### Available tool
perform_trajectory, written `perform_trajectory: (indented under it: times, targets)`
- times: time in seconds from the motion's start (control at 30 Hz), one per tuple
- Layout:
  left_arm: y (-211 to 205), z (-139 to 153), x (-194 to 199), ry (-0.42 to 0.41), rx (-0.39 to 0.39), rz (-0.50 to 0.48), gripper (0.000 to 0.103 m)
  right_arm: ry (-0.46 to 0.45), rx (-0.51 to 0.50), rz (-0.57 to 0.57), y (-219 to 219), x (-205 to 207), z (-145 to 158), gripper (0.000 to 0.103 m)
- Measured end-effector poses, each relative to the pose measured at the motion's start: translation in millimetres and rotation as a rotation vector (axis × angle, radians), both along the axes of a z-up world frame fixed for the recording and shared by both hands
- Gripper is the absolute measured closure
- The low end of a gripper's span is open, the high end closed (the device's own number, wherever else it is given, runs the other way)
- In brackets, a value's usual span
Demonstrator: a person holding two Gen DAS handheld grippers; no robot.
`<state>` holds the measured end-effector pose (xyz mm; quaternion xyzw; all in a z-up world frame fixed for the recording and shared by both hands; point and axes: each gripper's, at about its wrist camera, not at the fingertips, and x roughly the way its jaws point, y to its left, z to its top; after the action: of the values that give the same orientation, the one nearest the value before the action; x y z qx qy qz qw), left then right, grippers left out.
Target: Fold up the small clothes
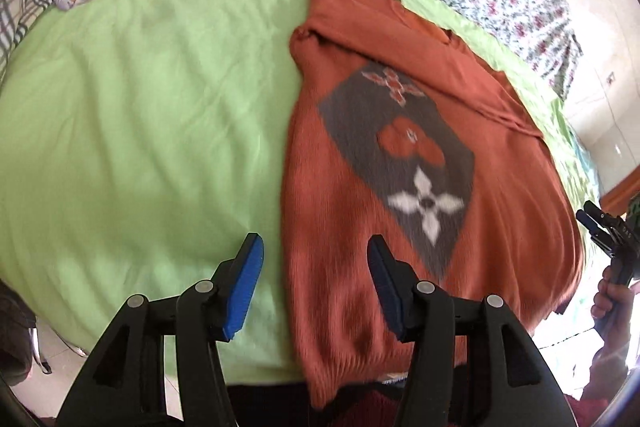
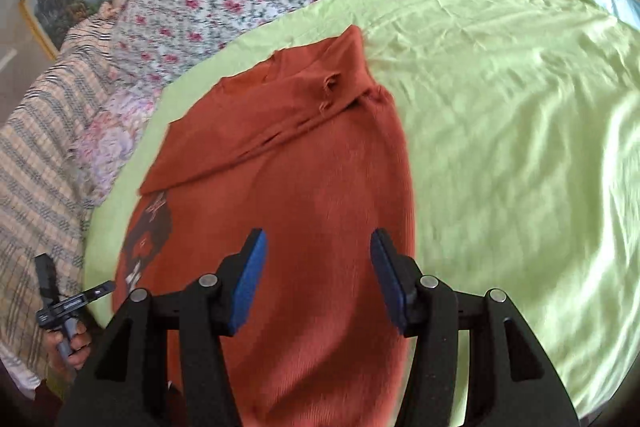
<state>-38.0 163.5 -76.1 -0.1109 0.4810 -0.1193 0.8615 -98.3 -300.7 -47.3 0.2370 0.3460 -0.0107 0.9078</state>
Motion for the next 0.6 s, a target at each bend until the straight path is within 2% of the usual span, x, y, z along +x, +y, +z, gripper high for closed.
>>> perform_trajectory:
  times: [0.33, 0.53, 0.6]
  targets:
    - [-7, -22, -41, 0.038, -0.082, -0.085, 0.05, 0.033, 0.006, 0.064, 7, -58, -13, 0.048]
    - [-3, -28, -45, 0.035, -0.121, -0.116, 0.05, 0.046, 0.059, 0.106, 6, -87, -32, 0.048]
    - [-2, -28, -42, 0.034, -0.124, -0.127, 0.058, 0.038, 0.079, 0.124, 7, -87, -35, 0.048]
